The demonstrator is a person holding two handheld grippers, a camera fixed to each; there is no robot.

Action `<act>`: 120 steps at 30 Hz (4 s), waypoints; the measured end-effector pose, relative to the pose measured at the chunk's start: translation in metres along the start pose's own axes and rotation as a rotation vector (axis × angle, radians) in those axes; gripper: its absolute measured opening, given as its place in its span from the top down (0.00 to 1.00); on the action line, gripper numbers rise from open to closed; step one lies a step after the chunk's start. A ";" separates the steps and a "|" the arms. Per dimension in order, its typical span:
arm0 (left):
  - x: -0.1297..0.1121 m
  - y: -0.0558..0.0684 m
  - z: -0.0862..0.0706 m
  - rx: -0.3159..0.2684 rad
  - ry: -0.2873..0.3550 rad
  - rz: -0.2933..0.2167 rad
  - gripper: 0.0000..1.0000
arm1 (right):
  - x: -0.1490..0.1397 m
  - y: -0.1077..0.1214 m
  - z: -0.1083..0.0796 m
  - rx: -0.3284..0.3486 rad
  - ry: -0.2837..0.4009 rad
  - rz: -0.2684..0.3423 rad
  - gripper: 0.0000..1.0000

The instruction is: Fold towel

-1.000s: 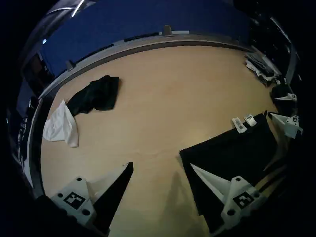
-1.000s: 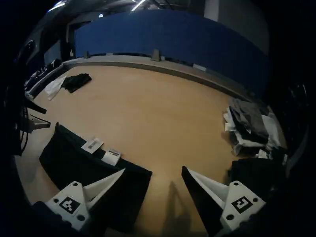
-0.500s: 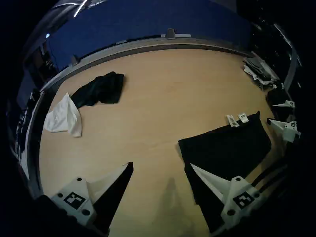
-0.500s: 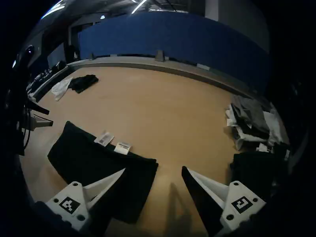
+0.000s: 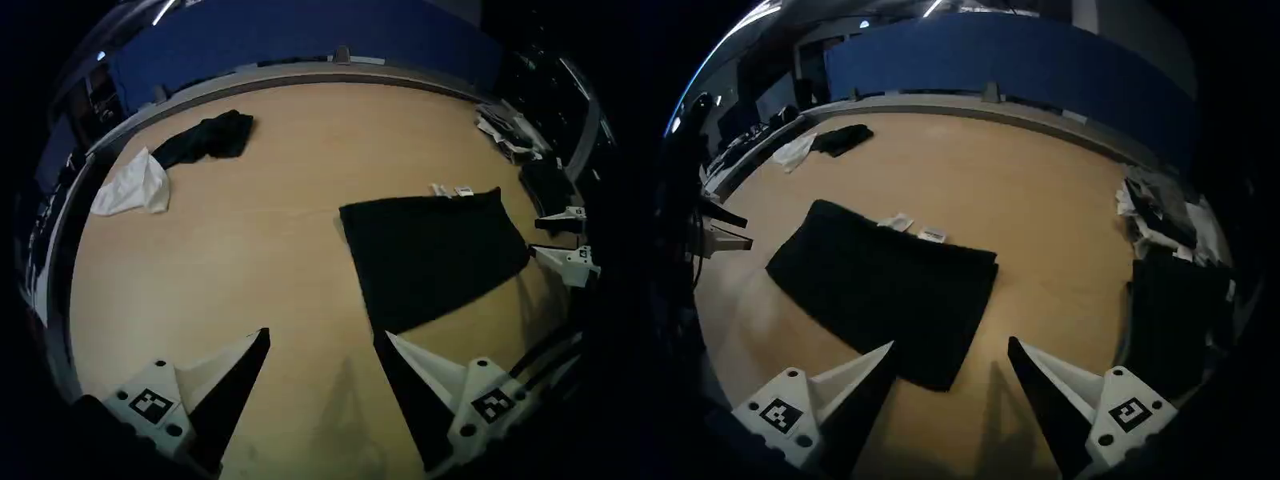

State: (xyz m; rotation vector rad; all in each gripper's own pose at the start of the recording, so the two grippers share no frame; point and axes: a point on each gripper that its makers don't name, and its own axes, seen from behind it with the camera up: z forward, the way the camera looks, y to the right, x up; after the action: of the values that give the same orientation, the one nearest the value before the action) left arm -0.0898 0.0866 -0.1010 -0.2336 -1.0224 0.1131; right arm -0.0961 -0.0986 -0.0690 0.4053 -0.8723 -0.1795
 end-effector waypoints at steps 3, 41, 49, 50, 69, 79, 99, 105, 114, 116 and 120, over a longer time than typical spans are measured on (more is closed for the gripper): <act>-0.017 0.004 -0.006 -0.002 -0.015 -0.015 0.03 | -0.009 -0.002 -0.001 0.004 -0.016 -0.005 0.00; -0.043 0.005 -0.017 -0.006 -0.026 -0.061 0.03 | -0.033 -0.013 0.005 0.082 -0.083 0.046 0.96; -0.045 0.007 -0.017 -0.010 -0.030 -0.060 0.03 | -0.020 -0.014 -0.002 0.083 -0.060 0.030 0.98; -0.045 0.007 -0.017 -0.011 -0.030 -0.061 0.03 | -0.018 -0.014 -0.003 0.083 -0.054 0.031 0.98; -0.041 0.007 -0.024 -0.013 -0.019 -0.071 0.03 | 0.068 -0.048 -0.018 0.134 0.082 -0.050 0.98; -0.039 0.005 -0.029 -0.012 -0.009 -0.079 0.03 | 0.103 -0.079 -0.014 0.183 0.128 -0.095 0.98; -0.043 -0.010 -0.034 -0.003 -0.002 -0.116 0.04 | 0.136 -0.157 0.006 0.296 0.143 -0.194 0.98; -0.045 -0.018 -0.035 0.002 -0.002 -0.126 0.04 | 0.137 -0.177 0.008 0.335 0.134 -0.223 0.98; -0.046 -0.028 -0.035 0.007 -0.001 -0.139 0.03 | 0.133 -0.203 0.018 0.380 0.108 -0.266 0.98; -0.046 -0.029 -0.035 0.007 -0.001 -0.142 0.03 | 0.132 -0.209 0.020 0.388 0.104 -0.273 0.98; -0.047 -0.031 -0.034 0.007 -0.001 -0.146 0.03 | 0.132 -0.218 0.025 0.406 0.095 -0.292 0.98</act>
State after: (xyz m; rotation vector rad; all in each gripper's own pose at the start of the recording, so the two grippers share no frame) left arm -0.0852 0.0419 -0.1496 -0.1515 -1.0368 -0.0154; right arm -0.0295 -0.3455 -0.0526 0.9150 -0.7513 -0.2501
